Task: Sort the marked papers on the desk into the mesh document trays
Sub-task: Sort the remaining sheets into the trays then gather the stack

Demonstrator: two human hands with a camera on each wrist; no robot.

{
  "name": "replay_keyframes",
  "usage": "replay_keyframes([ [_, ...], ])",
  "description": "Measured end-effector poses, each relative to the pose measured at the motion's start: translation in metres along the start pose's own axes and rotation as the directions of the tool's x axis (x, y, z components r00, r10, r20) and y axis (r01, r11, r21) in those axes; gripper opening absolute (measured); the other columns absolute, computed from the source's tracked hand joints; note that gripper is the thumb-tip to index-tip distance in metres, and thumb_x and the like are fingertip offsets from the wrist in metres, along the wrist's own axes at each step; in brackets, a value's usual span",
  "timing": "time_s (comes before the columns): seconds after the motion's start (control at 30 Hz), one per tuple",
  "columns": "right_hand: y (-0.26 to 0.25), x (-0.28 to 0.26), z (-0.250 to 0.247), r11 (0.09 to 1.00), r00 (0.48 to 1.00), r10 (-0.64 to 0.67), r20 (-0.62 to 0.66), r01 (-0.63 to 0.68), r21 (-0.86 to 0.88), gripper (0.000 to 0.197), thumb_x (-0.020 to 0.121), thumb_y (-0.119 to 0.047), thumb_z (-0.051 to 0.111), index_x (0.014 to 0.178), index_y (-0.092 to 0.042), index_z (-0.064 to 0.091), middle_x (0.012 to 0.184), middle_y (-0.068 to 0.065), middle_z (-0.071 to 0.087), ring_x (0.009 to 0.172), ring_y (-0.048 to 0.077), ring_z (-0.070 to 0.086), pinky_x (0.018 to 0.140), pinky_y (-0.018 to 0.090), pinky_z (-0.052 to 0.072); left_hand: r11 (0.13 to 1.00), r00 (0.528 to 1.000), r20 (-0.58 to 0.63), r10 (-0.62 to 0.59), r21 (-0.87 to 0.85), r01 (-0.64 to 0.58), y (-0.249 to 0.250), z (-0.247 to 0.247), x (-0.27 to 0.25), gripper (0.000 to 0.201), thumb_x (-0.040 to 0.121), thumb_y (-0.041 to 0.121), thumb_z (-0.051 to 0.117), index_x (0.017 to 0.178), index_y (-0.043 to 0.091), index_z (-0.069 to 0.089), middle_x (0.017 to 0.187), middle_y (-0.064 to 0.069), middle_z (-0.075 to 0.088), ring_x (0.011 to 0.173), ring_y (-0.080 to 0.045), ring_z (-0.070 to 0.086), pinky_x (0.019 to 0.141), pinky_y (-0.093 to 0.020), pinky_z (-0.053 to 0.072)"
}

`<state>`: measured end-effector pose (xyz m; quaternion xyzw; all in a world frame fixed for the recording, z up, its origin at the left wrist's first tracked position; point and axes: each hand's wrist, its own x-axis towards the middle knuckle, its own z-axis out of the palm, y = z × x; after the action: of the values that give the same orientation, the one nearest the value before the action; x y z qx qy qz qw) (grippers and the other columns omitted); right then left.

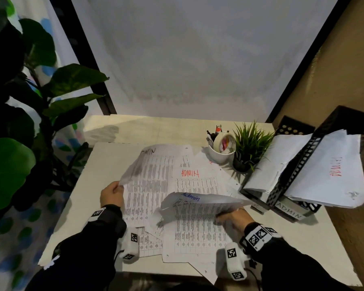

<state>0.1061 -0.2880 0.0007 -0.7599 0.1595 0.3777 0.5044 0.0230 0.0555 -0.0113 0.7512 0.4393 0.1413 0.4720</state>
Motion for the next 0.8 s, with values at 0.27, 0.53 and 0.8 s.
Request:
replay_keyframes([
  [0.27,-0.003,-0.005,0.003,0.933,0.996,-0.09,0.013,0.08,0.351,0.026,0.071,0.022,0.059,0.095,0.013,0.061,0.067,0.009,0.071,0.059,0.021,0.066,0.042,0.016,0.049,0.989,0.981,-0.185,0.052,-0.128,-0.076,0.024,-0.033,0.012,0.019,0.089,-0.005,0.044,0.093,-0.005,0.062,0.087,-0.012,0.052,0.082,-0.021,0.044,0.066,-0.025,0.037],
  [0.53,-0.019,-0.002,-0.002,0.892,0.983,-0.18,0.031,0.15,0.427,0.021,0.075,0.022,0.052,0.082,0.005,0.063,0.056,0.004,0.071,0.06,0.023,0.068,0.048,0.019,0.052,0.94,0.988,-0.148,0.044,-0.328,-0.091,0.046,-0.023,0.012,0.013,0.09,0.002,0.047,0.086,0.002,0.06,0.077,-0.009,0.049,0.066,-0.018,0.043,0.066,-0.024,0.039],
  [0.8,-0.042,-0.009,0.002,0.831,0.965,-0.257,0.046,0.196,0.52,0.065,0.081,0.016,0.046,0.022,-0.011,0.046,0.035,-0.001,0.05,0.048,0.015,0.056,0.066,0.023,0.044,0.97,0.933,0.332,0.141,-0.236,-0.062,0.052,0.031,-0.04,0.026,0.089,-0.006,0.047,0.085,0.008,0.068,0.089,-0.008,0.061,0.083,-0.018,0.052,0.076,-0.025,0.039],
])
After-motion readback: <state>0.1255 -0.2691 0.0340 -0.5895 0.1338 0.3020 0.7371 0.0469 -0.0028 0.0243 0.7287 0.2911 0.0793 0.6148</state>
